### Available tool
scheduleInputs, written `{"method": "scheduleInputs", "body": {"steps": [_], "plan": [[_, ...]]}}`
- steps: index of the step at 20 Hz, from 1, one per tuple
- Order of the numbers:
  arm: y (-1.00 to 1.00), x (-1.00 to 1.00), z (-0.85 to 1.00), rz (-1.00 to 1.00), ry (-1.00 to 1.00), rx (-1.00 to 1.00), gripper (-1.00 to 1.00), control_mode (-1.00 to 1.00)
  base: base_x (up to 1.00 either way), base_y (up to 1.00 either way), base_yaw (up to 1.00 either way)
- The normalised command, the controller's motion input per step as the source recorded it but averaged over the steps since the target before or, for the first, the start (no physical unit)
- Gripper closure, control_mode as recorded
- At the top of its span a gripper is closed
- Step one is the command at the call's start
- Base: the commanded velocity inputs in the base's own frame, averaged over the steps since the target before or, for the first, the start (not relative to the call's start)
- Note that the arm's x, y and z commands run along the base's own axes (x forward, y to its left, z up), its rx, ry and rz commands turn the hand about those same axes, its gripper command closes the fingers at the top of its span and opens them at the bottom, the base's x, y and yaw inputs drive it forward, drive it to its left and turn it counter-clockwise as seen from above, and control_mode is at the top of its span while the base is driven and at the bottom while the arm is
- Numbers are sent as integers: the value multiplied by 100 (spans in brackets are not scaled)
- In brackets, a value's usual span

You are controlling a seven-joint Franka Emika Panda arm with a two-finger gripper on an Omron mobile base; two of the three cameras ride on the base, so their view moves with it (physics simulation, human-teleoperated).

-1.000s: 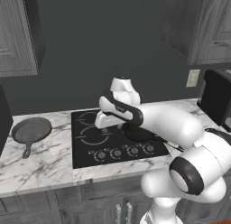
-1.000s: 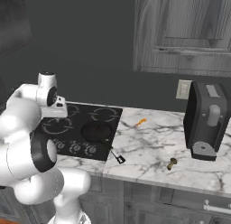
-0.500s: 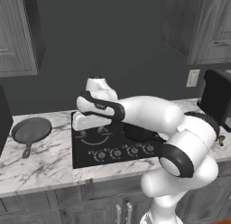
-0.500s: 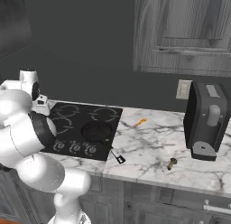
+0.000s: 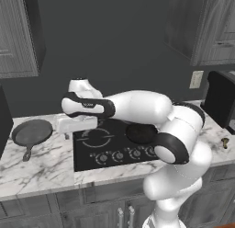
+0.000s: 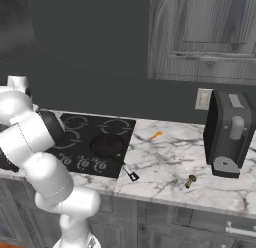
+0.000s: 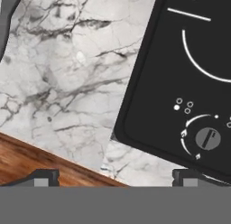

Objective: Place both pans onto different burners. Then place the mushroom and the shrimp on different pans.

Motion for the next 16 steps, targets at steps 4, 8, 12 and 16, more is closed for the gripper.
{"method": "scheduleInputs", "body": {"steps": [4,8,12,16], "plan": [[47,1,-1,-5,0,-6,-100,-100,0,0,0],[43,7,-1,-7,0,-7,-100,-100,0,0,0],[41,11,0,-7,0,-2,-100,-100,0,0,0],[42,10,0,-6,0,0,-100,-100,0,0,0]]}}
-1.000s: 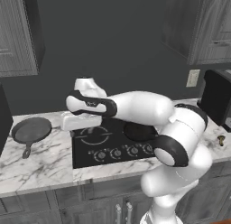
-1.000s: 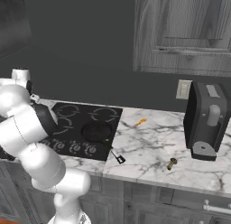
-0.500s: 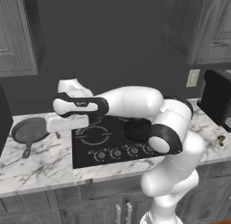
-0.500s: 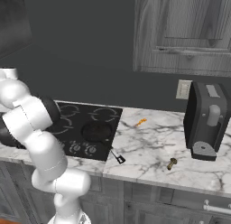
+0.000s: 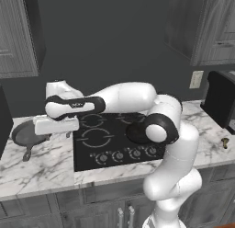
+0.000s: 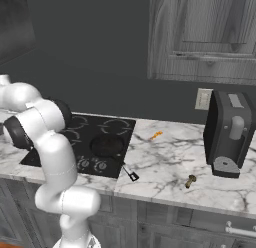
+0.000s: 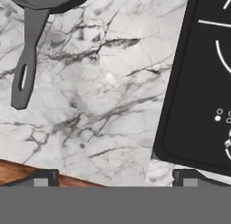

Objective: Place both pans onto different burners. Then place the mushroom and the shrimp on different pans.

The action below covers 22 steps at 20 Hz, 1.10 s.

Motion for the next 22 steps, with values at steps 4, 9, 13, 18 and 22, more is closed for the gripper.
{"method": "scheduleInputs", "body": {"steps": [4,9,13,18,22], "plan": [[43,9,0,-7,0,0,-100,-100,0,0,0],[35,11,-6,-7,-4,0,-100,-100,0,0,0],[29,4,-10,-6,-9,0,-100,-100,0,0,0],[21,12,-7,-6,-2,0,-100,-100,0,0,0],[13,14,-8,-6,0,0,-100,-100,0,0,0]]}}
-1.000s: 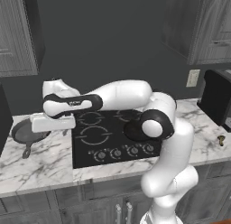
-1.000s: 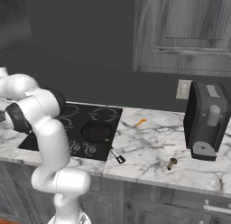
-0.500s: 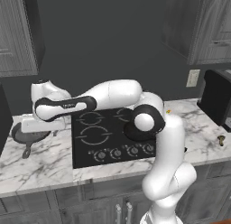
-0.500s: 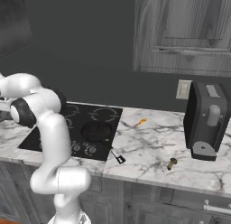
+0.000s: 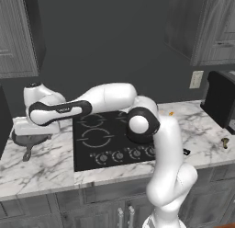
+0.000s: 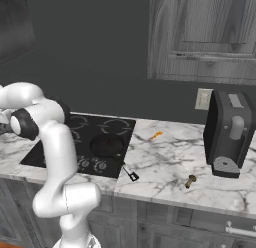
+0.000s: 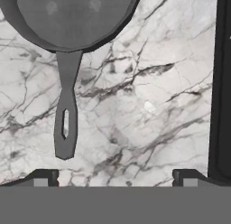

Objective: Place both pans onto different burners. Then place the mushroom and the shrimp on different pans.

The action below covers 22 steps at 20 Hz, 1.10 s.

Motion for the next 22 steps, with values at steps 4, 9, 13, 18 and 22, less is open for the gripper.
{"method": "scheduleInputs", "body": {"steps": [4,9,13,18,22], "plan": [[6,15,-18,-6,0,0,-100,-100,0,0,0],[12,15,-25,-5,0,0,-100,-100,0,0,0],[21,4,-17,-3,0,0,-100,-100,0,0,0],[21,1,-14,-1,0,0,-100,-100,0,0,0],[11,8,-19,0,0,0,-100,-100,0,0,0]]}}
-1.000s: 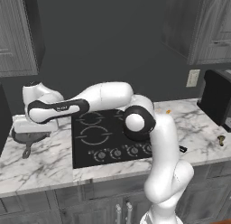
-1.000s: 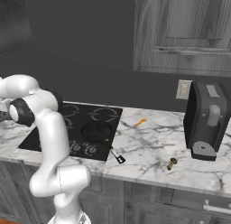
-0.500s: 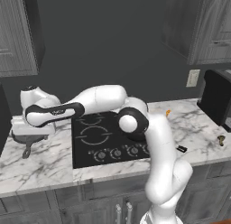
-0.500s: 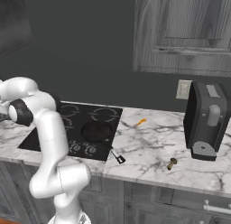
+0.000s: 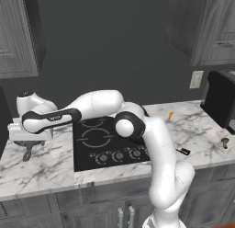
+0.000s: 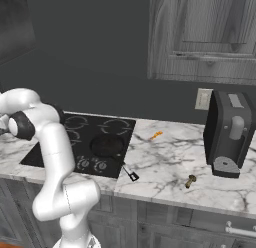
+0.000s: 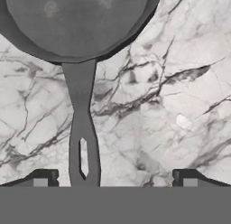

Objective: Place both pans onto different burners. Then place the mushroom and the shrimp on different pans.

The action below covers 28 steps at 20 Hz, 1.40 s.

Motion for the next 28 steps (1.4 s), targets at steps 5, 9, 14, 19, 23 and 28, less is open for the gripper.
{"method": "scheduleInputs", "body": {"steps": [5,9,14,19,23,28], "plan": [[8,8,-19,0,0,0,-100,-100,0,0,0],[8,6,-22,0,-1,0,-100,-100,0,0,0],[13,9,-20,0,-2,0,-100,-100,0,0,0],[15,19,-16,0,-1,0,-100,-100,0,0,0],[12,17,-8,0,0,0,-100,-100,0,0,0],[12,12,-9,0,0,0,-100,-100,0,0,0]]}}
